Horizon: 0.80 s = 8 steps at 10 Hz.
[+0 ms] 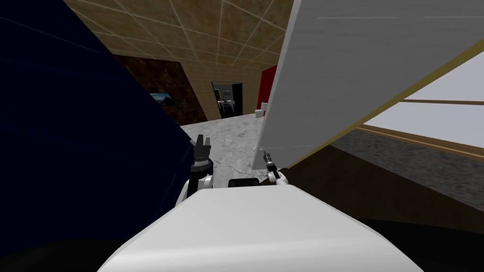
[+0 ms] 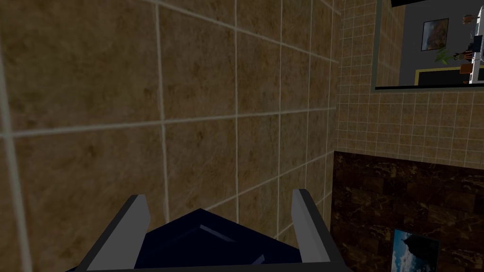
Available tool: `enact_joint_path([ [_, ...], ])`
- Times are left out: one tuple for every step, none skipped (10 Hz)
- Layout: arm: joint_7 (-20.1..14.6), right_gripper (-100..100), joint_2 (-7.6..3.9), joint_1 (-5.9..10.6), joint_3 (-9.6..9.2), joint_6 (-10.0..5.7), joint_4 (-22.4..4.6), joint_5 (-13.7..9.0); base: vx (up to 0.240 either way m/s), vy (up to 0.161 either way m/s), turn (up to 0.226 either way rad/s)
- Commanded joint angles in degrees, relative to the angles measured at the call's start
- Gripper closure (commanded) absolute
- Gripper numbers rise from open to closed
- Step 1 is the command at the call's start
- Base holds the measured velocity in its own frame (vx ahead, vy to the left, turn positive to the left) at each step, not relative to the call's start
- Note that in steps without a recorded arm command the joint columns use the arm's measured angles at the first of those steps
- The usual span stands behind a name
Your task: Push the door open
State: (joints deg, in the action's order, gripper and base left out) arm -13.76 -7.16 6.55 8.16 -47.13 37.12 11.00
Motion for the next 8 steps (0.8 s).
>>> enact_joint_path([
  [-0.1,-100,0.04,0.24,-0.15,-0.20,-0.5,0.1,-0.208,0.034,-0.020],
  [-0.2,-100,0.03,0.22,-0.27,-0.15,-0.4,0.2,-0.208,0.053,-0.039],
  [-0.3,-100,0.03,0.20,-0.38,-0.10,-0.3,0.3,-0.220,0.041,-0.031],
  [-0.4,-100,0.01,0.17,-0.52,-0.03,-0.1,0.4,-0.244,0.021,-0.040],
  [-0.5,-100,0.00,0.16,-0.62,0.02,0.0,0.5,-0.246,0.036,-0.020],
  [-0.4,-100,0.01,0.17,-0.55,-0.02,-0.1,0.4,-0.108,0.020,-0.007],
  [-0.2,-100,0.13,0.14,-0.39,-0.19,-0.2,0.3,0.069,0.007,0.025],
  [-0.2,-100,0.16,0.15,-0.34,-0.24,-0.2,0.3,0.148,-0.003,0.018],
])
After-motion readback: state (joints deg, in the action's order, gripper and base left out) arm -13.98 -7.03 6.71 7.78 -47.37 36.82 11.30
